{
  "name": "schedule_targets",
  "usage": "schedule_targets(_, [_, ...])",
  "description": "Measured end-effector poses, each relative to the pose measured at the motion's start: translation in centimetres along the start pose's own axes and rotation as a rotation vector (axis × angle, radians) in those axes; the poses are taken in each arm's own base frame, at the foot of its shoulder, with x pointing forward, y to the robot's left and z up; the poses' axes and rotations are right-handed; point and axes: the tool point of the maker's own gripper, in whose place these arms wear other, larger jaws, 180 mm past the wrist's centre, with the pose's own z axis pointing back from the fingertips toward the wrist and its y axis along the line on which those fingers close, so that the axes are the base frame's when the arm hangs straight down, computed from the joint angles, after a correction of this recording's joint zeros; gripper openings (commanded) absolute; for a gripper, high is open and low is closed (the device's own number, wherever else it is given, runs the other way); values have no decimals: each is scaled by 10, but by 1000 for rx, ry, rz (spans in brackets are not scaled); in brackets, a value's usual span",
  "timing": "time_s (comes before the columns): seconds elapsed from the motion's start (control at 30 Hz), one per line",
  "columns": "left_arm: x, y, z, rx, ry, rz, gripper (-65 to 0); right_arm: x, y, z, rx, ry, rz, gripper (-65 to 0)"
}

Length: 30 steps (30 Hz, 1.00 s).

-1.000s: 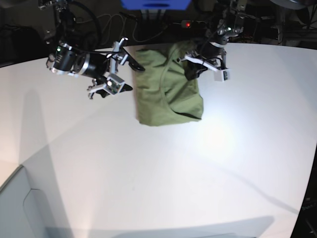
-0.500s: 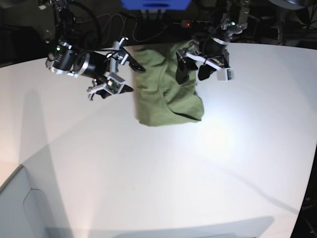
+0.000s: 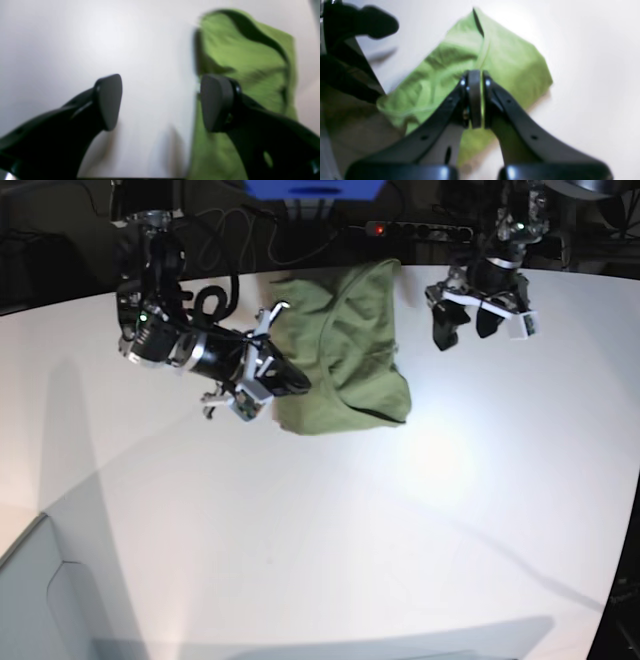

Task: Fold the T-shirt properly
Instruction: 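Push the bundle's side inward with the right gripper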

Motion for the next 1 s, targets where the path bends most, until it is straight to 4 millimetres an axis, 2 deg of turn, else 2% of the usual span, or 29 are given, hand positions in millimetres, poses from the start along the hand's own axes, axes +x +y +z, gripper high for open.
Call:
schedule_targets(0.1, [3,21,9,59,-5,-6,-181,21,-12,-14,2,-50,-4,-649])
schedule_targets(0.17, [4,32,14,87,-7,-5,-181,29,-17,-23,12,-66,-18,-649])
schedule_targets(0.23, [5,40,18,110,-11,-9,-181,23,-24,-33,28,-58,-63,-649])
schedule_targets(0.3, [4,48,22,131,-7,-11,-181,6,-34,-45,27,-7,-104,-649])
schedule_targets(0.47, [0,53,26,146,4,-10,-181,-5,-39,-60,52,-72,-217,-649])
schedule_targets(0.67, [1,53,26,147,3,-12,-181,-44,-64,-56,18,-36,-301,-649])
schedule_targets(0.77, [3,52,24,144,-4,-13,-181,-56,-69,-52,5,-26,-321,-649])
schedule_targets(0.9, [4,52,24,144,-6,-13,-181,-56,-71,-50,0,-25,-313,-649])
schedule_targets(0.97, [7,51,21,140,-17,-15,-181,-48,-72,-45,-9,-26,-274,-649])
schedule_targets(1.0, [7,52,20,140,-16,-17,-181,-37,-74,-38,-26,-48,-244,-649])
